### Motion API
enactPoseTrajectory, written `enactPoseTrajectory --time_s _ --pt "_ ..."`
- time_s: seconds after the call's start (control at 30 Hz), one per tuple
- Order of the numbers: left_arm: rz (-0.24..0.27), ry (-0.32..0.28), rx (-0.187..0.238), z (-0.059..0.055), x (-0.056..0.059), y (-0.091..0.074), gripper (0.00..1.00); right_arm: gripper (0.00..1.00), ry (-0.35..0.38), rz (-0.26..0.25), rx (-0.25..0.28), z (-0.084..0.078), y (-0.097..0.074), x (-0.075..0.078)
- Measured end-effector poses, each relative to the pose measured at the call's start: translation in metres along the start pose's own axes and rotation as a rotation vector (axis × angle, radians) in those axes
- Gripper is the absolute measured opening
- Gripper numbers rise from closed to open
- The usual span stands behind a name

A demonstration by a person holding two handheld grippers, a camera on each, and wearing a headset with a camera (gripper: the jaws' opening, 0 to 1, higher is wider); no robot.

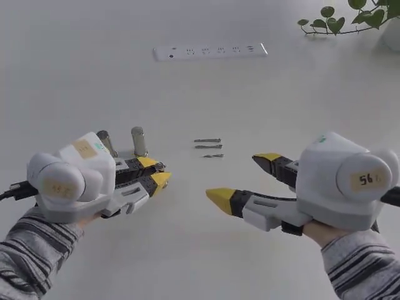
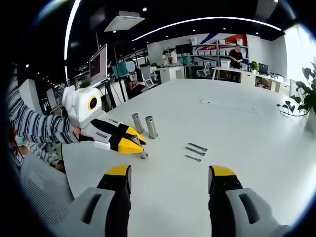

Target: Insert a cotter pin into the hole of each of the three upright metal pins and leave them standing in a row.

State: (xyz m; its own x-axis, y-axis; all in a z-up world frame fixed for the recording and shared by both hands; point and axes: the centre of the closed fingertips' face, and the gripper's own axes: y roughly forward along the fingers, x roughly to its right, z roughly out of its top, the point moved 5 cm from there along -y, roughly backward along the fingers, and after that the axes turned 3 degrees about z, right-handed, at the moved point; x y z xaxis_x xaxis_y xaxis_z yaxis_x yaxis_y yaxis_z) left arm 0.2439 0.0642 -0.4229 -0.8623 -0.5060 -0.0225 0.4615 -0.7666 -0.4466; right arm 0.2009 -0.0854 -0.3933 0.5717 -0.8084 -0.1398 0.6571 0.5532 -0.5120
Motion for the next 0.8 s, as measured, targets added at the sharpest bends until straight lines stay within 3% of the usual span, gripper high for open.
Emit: enactPoseTrajectory --time_s 0.37,0.63,0.77,0.8 --pt "-0.032 0.030 -0.027 -0.006 0.003 0.005 0.05 0.59 -0.004 0.005 -0.020 -0.003 0.001 0.000" --pt "-0.051 0.025 -0.025 -0.006 0.004 0.005 0.05 0.56 -0.005 -0.002 -0.043 -0.005 0.001 0.002" --pt "-0.048 0.001 -0.023 -0.006 0.004 0.005 0.06 0.52 -0.019 0.012 -0.082 -0.008 0.001 0.003" --pt "-0.043 0.000 -0.022 -0.006 0.003 0.005 0.06 0.49 -0.053 0.027 -0.138 -0.012 0.001 0.004"
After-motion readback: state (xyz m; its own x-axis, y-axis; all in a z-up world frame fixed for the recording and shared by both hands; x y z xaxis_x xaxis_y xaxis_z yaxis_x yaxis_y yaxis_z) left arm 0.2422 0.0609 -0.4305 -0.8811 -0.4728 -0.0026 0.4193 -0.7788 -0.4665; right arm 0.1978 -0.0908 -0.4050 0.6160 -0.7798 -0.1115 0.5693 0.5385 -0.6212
